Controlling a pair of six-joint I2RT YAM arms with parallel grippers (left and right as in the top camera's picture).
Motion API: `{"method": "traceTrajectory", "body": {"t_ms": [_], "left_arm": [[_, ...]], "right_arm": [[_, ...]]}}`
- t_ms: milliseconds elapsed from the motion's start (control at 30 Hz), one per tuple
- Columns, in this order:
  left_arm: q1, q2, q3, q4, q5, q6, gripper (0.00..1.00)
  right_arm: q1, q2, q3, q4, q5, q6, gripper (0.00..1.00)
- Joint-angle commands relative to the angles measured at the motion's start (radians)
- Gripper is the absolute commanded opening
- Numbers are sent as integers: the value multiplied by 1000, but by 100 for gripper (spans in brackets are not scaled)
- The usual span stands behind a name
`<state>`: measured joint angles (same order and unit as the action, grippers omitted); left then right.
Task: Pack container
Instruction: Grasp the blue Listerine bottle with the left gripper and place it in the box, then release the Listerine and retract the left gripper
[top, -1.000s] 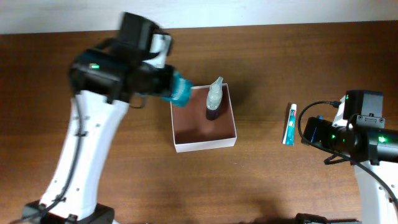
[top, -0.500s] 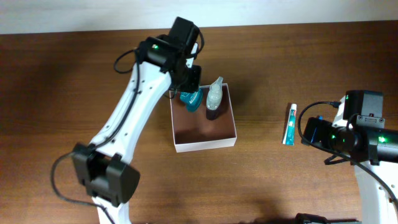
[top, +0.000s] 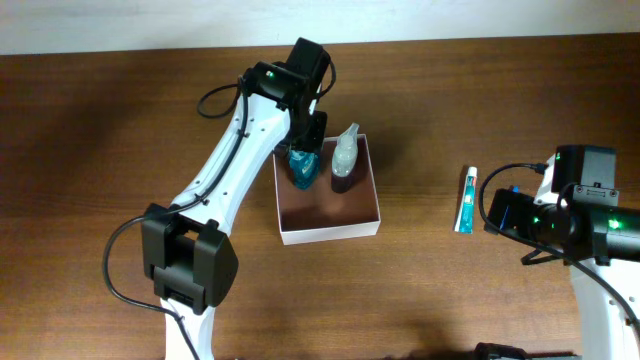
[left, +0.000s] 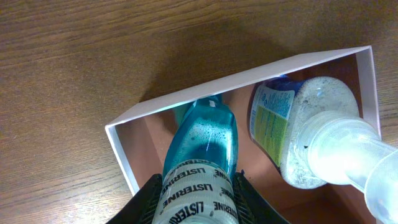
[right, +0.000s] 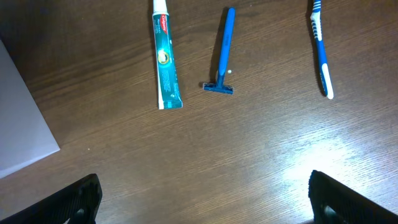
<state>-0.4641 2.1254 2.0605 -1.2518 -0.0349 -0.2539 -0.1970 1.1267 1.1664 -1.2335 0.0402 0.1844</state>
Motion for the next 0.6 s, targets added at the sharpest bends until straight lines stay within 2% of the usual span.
{"method": "traceTrajectory", "body": {"t_ms": [0,33,100,167,367,500,567], "left_arm": [[-5,13,10,3,-13,-7,44],[-5,13,10,2,-12,-7,48],[-5,9,11,1,-10,-7,65],[-5,1,11,-5,-11,-6,72],[-3,-108,76,-40,-18,41,76],[30,-238,140,-109,-121,61,81],[77,-300,140,-145,-122,61,82]], "right_arm": [[-7,-9,18,-1,-3,4,99],[-7,-9,18,-1,-3,4,99],[-7,-9,18,-1,-3,4,99],[-7,-9,18,-1,-3,4,99],[-7,-9,18,-1,-3,4,99],[-6,-11,18,-2,-8,4,99],[-5,-19,23,-4,-18,3,99]]}}
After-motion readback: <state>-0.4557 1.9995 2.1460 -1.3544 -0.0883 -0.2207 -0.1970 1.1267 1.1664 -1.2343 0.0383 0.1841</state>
